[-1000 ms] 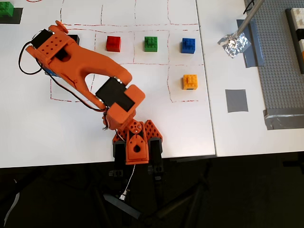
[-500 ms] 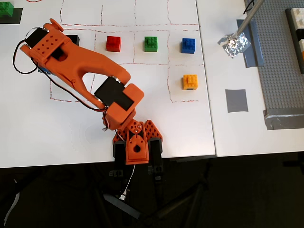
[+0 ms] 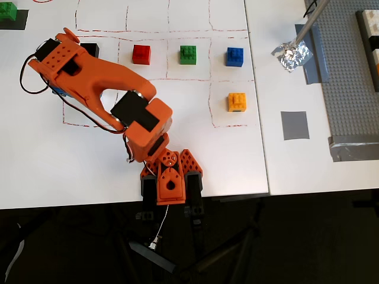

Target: Grab the block and put it in the grey marker

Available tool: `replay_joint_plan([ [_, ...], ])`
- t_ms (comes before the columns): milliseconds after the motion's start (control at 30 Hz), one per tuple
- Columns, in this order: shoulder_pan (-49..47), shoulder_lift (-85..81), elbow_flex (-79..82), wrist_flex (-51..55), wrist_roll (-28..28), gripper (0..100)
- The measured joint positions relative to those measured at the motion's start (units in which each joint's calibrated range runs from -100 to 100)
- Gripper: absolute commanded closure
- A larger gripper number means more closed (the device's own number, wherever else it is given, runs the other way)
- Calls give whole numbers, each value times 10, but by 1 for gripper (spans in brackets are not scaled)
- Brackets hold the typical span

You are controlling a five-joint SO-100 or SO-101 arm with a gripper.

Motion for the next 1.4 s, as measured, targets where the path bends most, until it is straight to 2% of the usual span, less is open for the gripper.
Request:
replay_joint_plan([
  [633,-18,102,2,-55,-6,65],
  [1400,7,121,0,-103,-1,75],
])
